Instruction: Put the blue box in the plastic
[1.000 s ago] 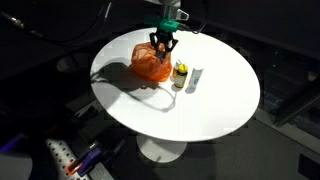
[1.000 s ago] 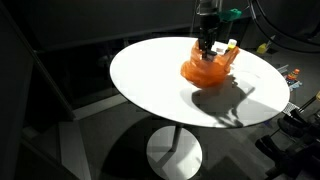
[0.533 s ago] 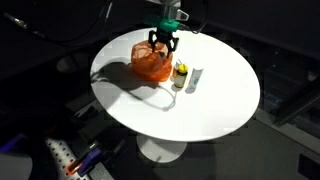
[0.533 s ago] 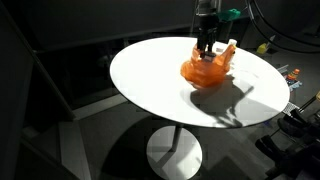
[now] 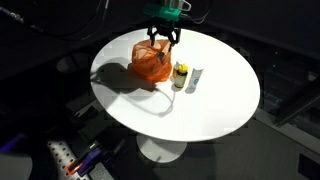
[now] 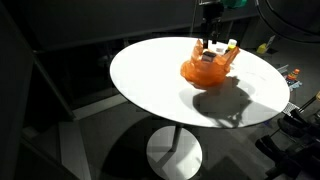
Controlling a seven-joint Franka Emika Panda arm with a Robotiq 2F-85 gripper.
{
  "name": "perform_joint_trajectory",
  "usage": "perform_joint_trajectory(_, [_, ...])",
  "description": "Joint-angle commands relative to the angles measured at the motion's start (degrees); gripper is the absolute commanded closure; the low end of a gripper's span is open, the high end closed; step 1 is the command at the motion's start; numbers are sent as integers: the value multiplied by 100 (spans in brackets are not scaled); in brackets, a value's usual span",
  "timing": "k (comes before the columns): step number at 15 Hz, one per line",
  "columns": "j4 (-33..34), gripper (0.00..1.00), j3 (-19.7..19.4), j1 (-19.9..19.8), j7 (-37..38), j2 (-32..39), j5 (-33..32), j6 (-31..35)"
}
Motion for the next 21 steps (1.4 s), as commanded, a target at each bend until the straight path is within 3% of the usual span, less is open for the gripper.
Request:
perform_joint_trajectory(1, [-564,0,-97,20,163,-691,-112,-35])
perform_joint_trajectory(14, [-2083,0,-367,-49,1131,-2607,22,0])
perform_joint_trajectory(21, [-1874,0,-340,-46,1031,-2376,-2,-23])
